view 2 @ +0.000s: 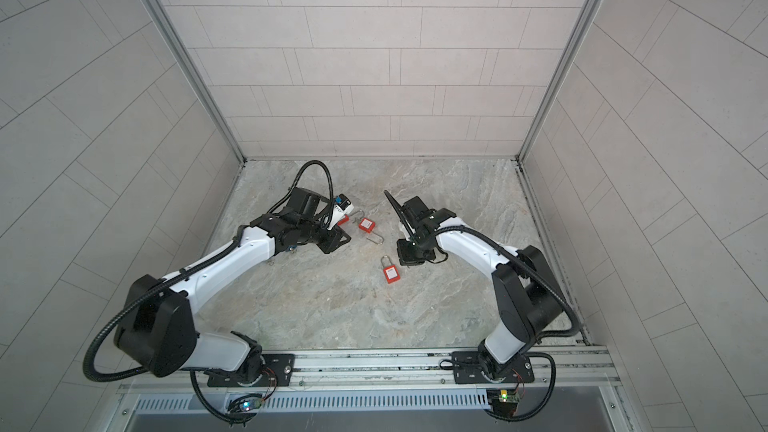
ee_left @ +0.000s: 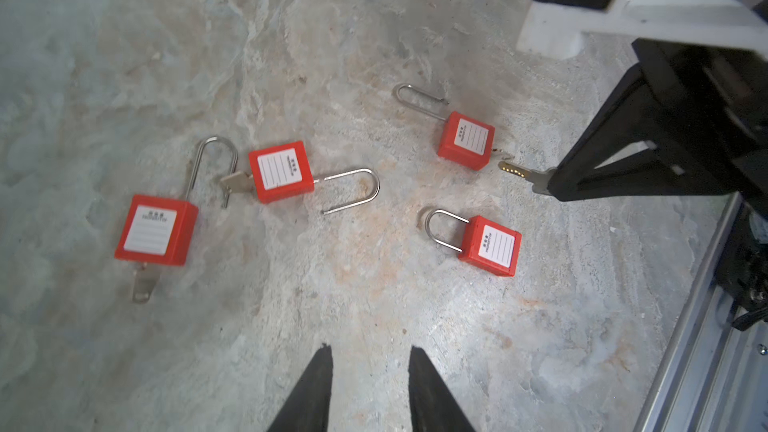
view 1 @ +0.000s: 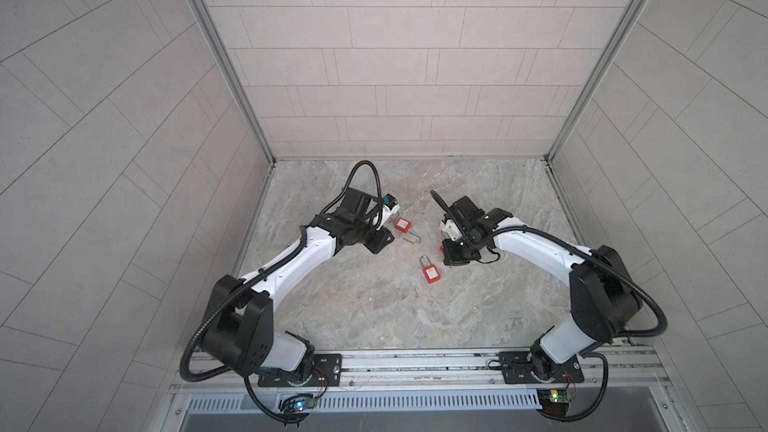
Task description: Lock with the key
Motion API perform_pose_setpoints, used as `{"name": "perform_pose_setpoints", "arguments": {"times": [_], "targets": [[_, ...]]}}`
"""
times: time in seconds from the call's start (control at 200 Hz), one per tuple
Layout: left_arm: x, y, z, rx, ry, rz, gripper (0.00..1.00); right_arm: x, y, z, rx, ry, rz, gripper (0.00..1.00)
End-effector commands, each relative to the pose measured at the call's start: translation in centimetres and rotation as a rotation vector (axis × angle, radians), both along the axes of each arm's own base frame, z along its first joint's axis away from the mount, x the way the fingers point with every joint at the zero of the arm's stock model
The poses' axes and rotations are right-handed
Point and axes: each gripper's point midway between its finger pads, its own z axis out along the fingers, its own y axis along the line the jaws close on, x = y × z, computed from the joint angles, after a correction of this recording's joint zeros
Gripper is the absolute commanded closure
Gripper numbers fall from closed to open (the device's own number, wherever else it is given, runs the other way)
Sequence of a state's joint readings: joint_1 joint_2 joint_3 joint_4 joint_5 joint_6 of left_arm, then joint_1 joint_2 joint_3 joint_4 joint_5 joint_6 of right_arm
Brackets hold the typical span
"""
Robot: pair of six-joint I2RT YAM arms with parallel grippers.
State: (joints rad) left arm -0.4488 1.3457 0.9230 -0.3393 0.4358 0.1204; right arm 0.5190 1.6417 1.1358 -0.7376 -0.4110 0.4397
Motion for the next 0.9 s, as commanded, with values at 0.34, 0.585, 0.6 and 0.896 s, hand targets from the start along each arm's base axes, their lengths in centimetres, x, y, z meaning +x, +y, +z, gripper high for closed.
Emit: {"name": "perform_pose_setpoints", "arguments": {"times": [0.34,0.585,0.6,0.896], "targets": [[0.3,1.3,3.8,-0.187,-0.109,0.204,0.59,-0.5,0.2,-3.4,-0.062,0.124,-0.011,0.93],[0.1,1.6,3.0,-0.174,-0.103,0.211,0.58,-0.8,2.1,-4.0,-0.073,0.148,-0.03,0.92],[0.0,1.6,3.0,-0.173,-0.103,0.21,0.58,-0.9,2.1,-4.1,-0.076,0.15,-0.034,0.93],[0.0,1.7,2.8,-0.159,-0.106,0.204,0.58,-1.5,1.8,-3.4,-0.11,0.139,-0.137,0.93]]}}
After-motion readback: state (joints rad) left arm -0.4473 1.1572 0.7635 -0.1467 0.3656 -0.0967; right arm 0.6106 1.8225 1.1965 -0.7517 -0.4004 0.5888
